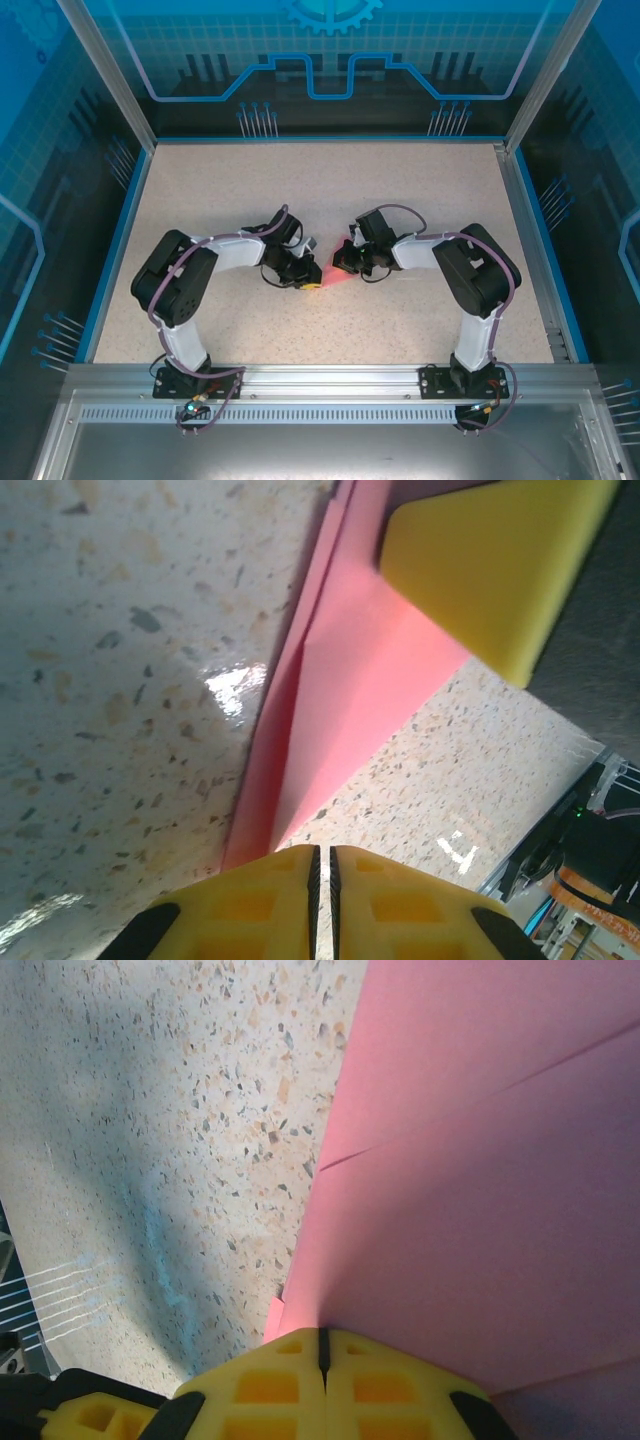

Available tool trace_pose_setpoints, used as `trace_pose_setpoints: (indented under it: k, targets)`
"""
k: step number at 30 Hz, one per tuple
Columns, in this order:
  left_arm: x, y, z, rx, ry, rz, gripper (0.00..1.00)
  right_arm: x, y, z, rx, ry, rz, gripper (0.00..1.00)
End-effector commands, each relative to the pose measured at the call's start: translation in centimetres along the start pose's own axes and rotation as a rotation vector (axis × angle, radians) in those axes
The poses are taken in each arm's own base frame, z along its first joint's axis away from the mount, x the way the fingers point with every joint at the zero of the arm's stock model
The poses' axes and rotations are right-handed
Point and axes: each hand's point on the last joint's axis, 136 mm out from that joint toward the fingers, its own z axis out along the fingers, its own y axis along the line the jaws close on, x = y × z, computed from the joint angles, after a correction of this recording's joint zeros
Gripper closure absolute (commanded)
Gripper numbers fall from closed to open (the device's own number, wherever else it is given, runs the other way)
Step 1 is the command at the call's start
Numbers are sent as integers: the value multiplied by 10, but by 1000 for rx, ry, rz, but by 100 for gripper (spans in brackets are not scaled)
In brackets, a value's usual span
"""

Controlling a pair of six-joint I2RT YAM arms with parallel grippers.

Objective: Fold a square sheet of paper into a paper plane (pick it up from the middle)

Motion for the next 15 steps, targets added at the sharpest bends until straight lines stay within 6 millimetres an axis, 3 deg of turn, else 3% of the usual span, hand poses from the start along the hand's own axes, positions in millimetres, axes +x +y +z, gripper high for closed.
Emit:
trace_pose_setpoints:
  k: [1,8,15]
  targets:
    - [11,13,5,-30,47,-48,86,34,-77,13,255,89,90,97]
    - [8,32,9,-109,27,-67,86,33,-79,13,263,89,93,98]
    - [19,52,9,-154,33,-106,87,35,-80,12,269,92,92,98]
